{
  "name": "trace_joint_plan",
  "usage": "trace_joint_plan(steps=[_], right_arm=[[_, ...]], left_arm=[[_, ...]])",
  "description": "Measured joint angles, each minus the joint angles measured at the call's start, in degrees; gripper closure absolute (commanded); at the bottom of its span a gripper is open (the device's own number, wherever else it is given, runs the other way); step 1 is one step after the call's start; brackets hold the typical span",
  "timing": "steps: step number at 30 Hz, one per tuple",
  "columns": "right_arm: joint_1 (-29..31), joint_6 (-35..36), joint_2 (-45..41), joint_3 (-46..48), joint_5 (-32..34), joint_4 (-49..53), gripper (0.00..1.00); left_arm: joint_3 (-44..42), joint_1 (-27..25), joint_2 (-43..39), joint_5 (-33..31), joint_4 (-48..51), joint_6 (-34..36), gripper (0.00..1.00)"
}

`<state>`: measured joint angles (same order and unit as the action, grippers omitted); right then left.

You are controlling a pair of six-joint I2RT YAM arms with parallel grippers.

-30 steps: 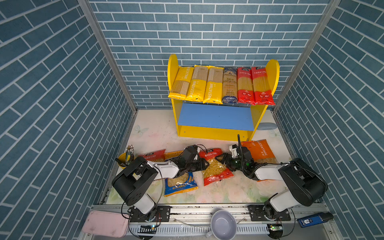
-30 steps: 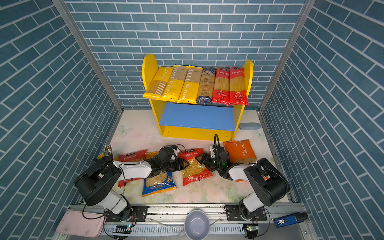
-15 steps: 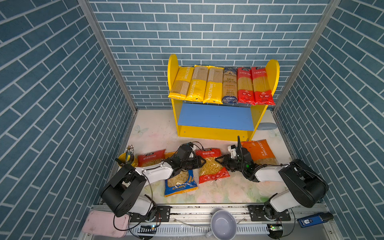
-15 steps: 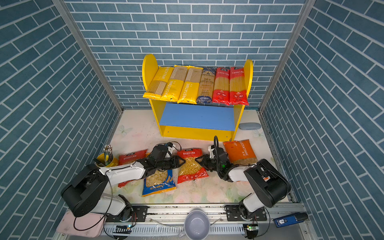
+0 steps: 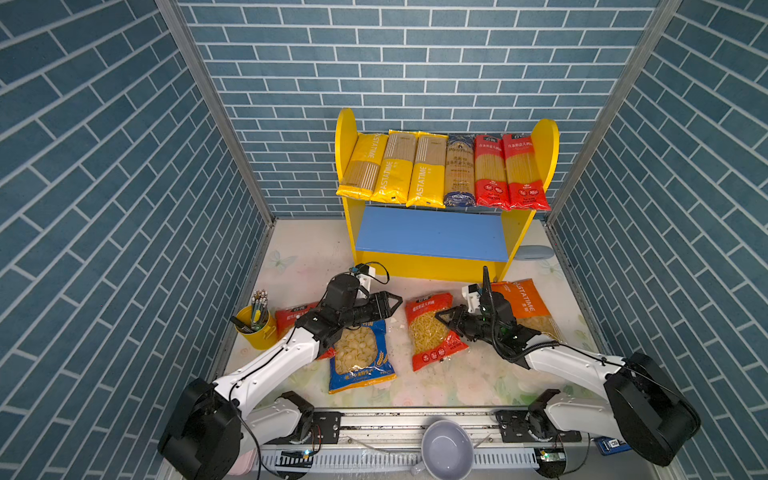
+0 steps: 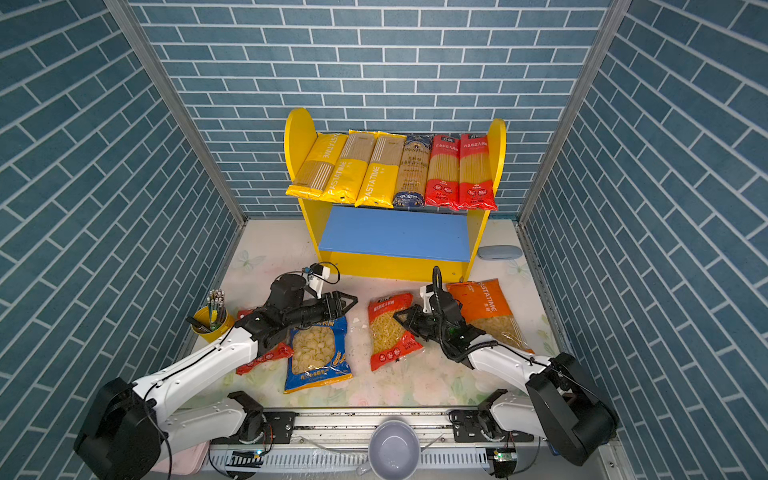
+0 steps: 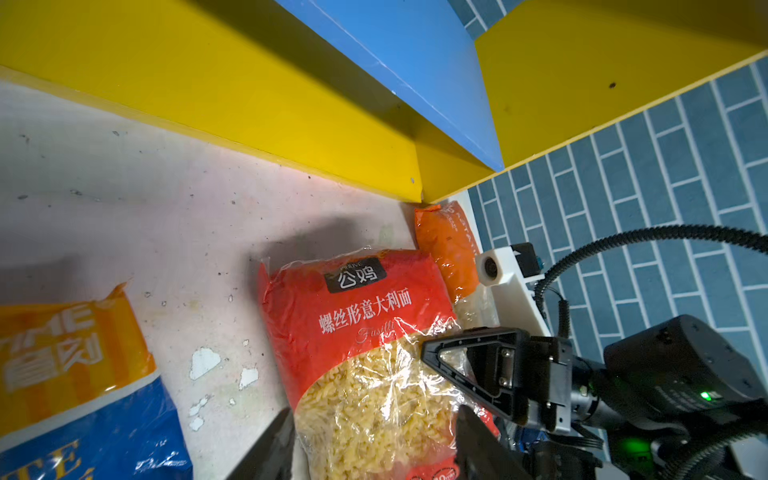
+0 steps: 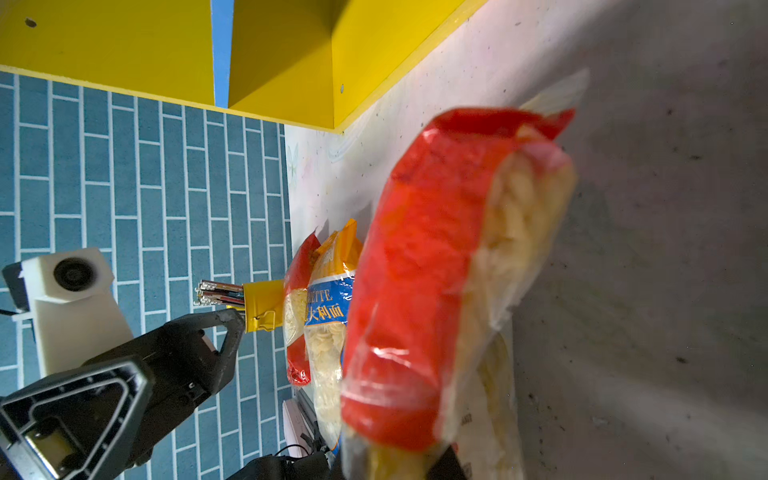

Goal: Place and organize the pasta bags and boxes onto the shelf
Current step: 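Lift the red fusilli bag with both grippers toward the lower shelf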

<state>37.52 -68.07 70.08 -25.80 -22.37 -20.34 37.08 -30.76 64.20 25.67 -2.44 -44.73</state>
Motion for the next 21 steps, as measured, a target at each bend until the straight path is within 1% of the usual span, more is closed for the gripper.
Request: trace_joint_plan(steps=[2, 6, 13, 18, 21], right_arm=[[0.0, 0.0, -0.7, -1.2, 0.3, 2.0, 0.88], [0.4, 0.1, -1.7, -4.6, 1.0, 4.6, 0.89], [1.1, 0.4, -3.4, -9.7, 2.3, 5.4, 0.9], [1.1, 0.4, -2.7, -12.2, 4.4, 3.4, 0.91], [1.2, 0.4, 0.3, -14.0, 5.7, 0.0, 0.92]], left_arm=[[-0.5, 0.4, -0.7, 0.5, -1.0, -1.0, 0.29], [-4.3, 0.5, -0.9, 1.6, -6.2, -4.7, 0.25], [-7.7, 1.5, -2.5, 1.4, -13.0, -9.7, 0.15], [-11.0, 4.7, -3.0, 1.5, -24.6, -15.6, 0.05], [-12.1, 6.0, -1.1, 1.6, -30.8, -18.6, 0.04]])
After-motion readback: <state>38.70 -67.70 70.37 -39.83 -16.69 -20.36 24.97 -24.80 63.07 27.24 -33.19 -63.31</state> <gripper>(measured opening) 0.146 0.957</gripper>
